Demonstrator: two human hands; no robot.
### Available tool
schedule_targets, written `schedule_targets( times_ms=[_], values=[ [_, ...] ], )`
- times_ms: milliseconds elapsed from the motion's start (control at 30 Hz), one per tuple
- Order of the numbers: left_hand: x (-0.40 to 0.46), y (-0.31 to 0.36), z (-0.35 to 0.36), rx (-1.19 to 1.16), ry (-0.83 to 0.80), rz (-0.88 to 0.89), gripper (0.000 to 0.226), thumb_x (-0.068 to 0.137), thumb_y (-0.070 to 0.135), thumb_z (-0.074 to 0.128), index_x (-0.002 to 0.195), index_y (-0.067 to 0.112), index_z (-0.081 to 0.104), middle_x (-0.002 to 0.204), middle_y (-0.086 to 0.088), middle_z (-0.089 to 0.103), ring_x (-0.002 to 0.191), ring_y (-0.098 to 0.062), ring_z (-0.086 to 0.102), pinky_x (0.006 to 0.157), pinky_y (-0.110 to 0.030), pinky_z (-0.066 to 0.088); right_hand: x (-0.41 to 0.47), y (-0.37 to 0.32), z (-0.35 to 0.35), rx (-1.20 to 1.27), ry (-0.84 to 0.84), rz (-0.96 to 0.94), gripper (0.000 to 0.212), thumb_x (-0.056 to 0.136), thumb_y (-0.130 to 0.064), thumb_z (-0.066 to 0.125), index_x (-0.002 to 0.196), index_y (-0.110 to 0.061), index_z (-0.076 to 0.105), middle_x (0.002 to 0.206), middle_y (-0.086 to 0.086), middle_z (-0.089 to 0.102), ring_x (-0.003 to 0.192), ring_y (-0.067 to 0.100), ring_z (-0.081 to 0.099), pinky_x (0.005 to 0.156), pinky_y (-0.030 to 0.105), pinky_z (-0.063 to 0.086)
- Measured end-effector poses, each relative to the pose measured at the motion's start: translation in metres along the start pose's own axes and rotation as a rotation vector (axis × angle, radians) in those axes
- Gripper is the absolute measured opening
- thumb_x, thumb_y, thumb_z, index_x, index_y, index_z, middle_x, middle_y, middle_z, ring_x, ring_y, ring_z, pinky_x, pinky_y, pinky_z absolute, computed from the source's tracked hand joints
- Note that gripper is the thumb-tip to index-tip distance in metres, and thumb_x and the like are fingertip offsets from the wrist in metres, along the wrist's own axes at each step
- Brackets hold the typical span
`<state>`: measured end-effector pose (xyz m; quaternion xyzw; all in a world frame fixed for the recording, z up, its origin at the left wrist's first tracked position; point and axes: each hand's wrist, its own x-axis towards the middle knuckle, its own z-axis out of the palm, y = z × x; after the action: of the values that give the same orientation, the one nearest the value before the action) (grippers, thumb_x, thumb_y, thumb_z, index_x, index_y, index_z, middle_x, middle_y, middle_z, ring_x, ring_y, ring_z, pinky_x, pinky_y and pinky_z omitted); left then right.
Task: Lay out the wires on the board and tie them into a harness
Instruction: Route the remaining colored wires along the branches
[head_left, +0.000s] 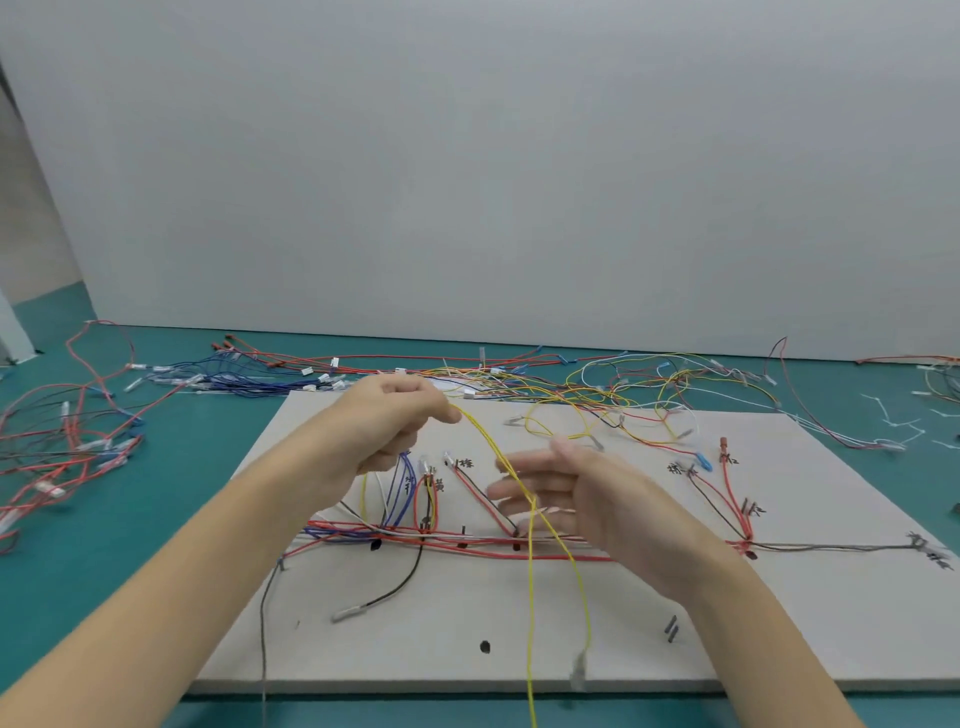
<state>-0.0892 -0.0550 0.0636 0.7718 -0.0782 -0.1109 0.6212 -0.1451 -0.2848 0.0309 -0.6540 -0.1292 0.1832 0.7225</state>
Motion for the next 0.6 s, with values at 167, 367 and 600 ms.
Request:
schedule_targets(
  times_ms=[167,367,600],
  values=[
    [0.006,-0.008,-0.001,-0.226,0.119,-0.1,0.029,0.079,0.016,0.066,0.064,0.025,0.043,0.058,0.007,0.023,0.04,-0.009,0.014,0.035,-0.016,0.011,-0.005,0.001,0.01,0.075,-0.19,0.01,0.031,0.092,-0.024,0.059,0.118,-0.007,0.066,0.094,0.015,0.07,0.078,0.025,0.068,0.07,0.032,0.055],
    [0.002,-0.014,-0.008,-0.248,0.042,-0.091,0.033,0.075,0.016,0.069,0.063,0.026,0.04,0.063,0.006,0.027,0.048,-0.01,0.012,0.034,-0.017,0.011,-0.01,-0.006,-0.007,0.09,-0.03,-0.117,0.022,0.091,-0.022,0.057,0.1,-0.01,0.073,0.06,0.0,0.054,0.034,0.005,0.037,0.035,0.017,0.022],
    [-0.007,-0.01,-0.014,-0.123,-0.157,-0.006,0.017,0.067,0.033,0.074,0.062,0.025,0.059,0.06,0.01,0.033,0.05,-0.008,0.019,0.04,-0.019,0.011,-0.011,-0.005,-0.015,0.125,0.184,-0.098,0.026,0.082,-0.03,0.064,0.098,-0.011,0.075,0.059,-0.003,0.047,0.037,0.004,0.026,0.035,0.015,0.021]
  ],
)
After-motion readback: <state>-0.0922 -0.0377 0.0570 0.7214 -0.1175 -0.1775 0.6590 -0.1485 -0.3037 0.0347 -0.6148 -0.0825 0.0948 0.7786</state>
